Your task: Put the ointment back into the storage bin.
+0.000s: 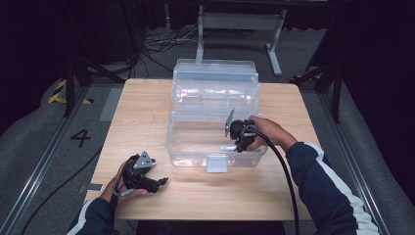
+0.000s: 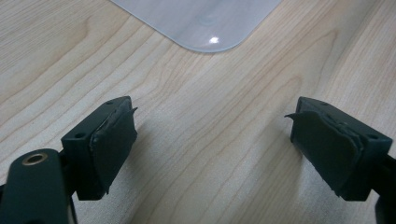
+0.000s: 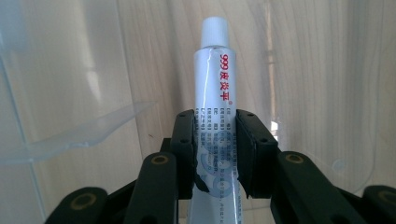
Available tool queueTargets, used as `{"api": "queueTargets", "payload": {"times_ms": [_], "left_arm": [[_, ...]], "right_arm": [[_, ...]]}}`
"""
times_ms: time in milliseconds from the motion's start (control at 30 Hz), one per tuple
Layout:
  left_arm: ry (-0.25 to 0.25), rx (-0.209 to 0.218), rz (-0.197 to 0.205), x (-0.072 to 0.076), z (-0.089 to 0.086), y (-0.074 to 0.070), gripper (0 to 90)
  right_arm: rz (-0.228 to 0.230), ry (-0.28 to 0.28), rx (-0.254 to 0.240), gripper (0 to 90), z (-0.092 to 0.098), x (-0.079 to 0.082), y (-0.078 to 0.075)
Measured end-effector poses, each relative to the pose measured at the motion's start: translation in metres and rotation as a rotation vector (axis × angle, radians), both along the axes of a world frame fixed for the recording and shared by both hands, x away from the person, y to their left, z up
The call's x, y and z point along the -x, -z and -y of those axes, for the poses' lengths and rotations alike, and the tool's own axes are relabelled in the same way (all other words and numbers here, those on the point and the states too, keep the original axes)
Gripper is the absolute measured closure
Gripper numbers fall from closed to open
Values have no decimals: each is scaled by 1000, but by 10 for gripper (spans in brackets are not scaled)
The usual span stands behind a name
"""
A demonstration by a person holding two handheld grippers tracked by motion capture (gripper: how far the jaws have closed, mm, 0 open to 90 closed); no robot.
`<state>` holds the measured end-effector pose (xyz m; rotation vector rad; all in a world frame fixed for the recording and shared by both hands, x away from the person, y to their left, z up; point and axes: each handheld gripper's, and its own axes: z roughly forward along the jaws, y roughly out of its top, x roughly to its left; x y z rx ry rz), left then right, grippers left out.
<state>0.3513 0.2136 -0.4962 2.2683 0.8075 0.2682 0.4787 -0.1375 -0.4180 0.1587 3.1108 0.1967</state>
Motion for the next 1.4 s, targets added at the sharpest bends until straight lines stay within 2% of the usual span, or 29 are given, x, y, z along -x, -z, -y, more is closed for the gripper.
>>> {"api": "queueTargets", "payload": {"times_ms": [567,833,1033,1133,1167,1400], "left_arm": [[0,0,0,0,0,0,142],[0,0,0,0,0,0,143],[-1,0,0,0,0,0,142],[-1,0,0,0,0,0,142],[-1,0,0,0,0,0,142],[-2,-1,2,0,0,0,142]], "right_arm": [[-5,1,19,692,2,3,3],[9,7,11,692,5,6,-3],[18,25,-59,686,15,8,-8],[30,51,-91,682,20,10,-13],[30,51,-91,682,20,10,-13],[67,82,-200,673,34,17,-25]]}}
